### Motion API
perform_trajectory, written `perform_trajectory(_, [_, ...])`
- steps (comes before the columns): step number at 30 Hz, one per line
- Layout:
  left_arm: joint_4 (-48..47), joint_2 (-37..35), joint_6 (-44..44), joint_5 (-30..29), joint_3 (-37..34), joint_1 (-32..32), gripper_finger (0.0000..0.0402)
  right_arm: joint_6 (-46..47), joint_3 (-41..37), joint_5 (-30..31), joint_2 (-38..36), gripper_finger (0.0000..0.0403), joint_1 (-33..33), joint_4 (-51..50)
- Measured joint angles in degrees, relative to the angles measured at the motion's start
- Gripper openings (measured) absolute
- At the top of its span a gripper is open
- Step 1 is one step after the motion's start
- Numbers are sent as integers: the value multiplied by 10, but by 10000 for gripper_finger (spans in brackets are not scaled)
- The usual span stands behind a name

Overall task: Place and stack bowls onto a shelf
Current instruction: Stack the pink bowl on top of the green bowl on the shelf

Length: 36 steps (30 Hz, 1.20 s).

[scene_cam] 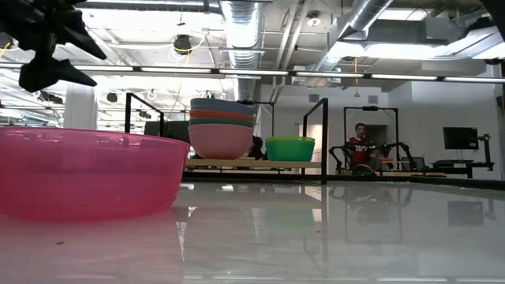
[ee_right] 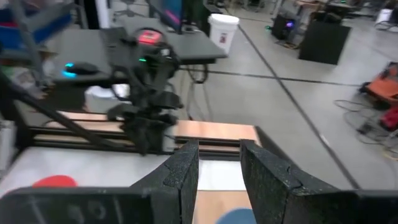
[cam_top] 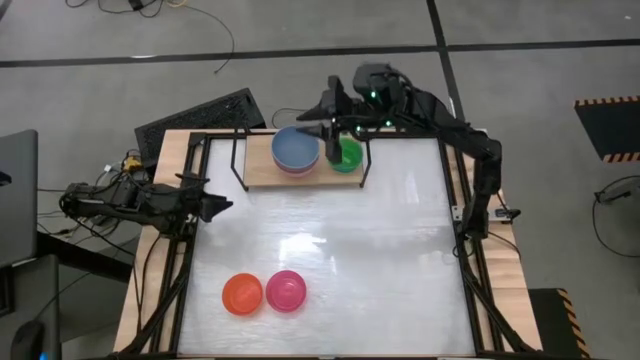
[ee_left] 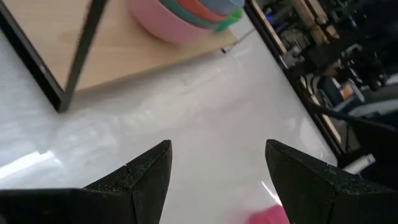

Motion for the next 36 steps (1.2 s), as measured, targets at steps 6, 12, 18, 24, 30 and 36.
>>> perform_trajectory(6, [1, 0, 24, 26, 0, 0, 245, 38, 0, 0, -7, 143, 51, -2])
perform_trajectory(12, [40, 0, 70, 56, 0, 0, 245, 104, 1, 0, -30, 143, 101, 7])
perform_trajectory(18, [72, 0, 105, 76, 0, 0, 245, 154, 0, 1, -42, 143, 155, -13])
perform_trajectory(24, [99, 0, 105, 114, 0, 0, 245, 166, 1, 29, -34, 143, 208, -71])
perform_trajectory(30, [105, 0, 105, 110, 0, 0, 245, 209, -1, 115, -3, 143, 241, -188])
perform_trajectory(36, [103, 0, 107, 78, 0, 0, 245, 221, -1, 99, 58, 143, 254, -223])
